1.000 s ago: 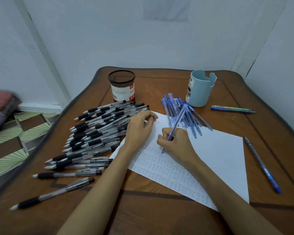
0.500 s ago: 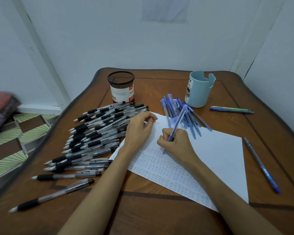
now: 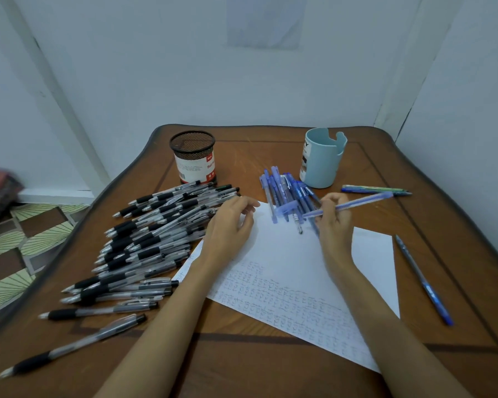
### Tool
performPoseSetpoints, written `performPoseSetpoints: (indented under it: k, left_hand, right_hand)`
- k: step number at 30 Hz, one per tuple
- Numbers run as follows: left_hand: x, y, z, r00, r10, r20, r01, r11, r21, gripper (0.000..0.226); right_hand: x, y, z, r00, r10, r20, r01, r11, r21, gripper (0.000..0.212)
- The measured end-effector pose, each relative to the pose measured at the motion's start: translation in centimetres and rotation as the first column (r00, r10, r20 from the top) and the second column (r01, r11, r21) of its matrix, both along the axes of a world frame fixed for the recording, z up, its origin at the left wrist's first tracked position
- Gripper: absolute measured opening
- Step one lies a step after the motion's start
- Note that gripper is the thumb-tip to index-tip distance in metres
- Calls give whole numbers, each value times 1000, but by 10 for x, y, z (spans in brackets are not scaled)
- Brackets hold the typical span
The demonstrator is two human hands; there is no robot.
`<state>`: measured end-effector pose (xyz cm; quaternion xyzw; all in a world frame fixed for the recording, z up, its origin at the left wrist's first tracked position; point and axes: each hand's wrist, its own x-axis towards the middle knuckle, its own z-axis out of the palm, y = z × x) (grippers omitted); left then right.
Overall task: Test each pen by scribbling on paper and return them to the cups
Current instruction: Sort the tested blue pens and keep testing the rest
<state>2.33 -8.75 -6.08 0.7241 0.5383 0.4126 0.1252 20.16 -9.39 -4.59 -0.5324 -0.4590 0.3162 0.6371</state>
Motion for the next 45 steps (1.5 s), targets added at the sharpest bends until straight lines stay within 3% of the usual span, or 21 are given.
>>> performPoseSetpoints:
  k: [2,6,9,12,16,20,23,30,40,45]
  left_hand:
    - [6,-2,1,999,-21,-35,21,1000,7,25]
    - [24,7,3,987,-26,-159,23,1000,-21,29]
    - [43,12,3,991,42,-127,-50,997,-64,30]
    - [53,16,1,982,122,-143,-124,992,-9,21]
    - [50,15,5,991,133,-1,-133,990,-48,9]
    - [26,8,12,982,2,188,19,994,-108,10]
    - [6,-3,12,967,-14,254,49,990,-130,13]
    - [-4,-7,11,954,-34,298,79,987,-139,16]
    - [-3,-9,14,967,-70,243,97,990,-104,15]
    - [-2,-10,15,969,-123,214,145,985,-90,20]
  right_hand:
    - [6,1,0,998,-54,-36,55,998,22,15]
    - [12,3,0,992,-112,-56,114,993,27,27]
    - [12,3,-2,994,-99,-52,100,995,22,21]
    - [12,3,-4,998,-56,-24,57,998,21,15]
    - [13,3,-2,998,-12,-58,13,1000,21,21]
    - [12,-1,6,961,197,-193,-207,978,-31,18]
    - [5,-6,10,922,329,-203,-339,941,-17,20]
    - [3,-8,11,904,360,-232,-376,926,-27,17]
    - [1,-9,9,910,381,-164,-394,918,-50,18]
    - [-2,-6,7,908,419,-30,-420,903,-95,11]
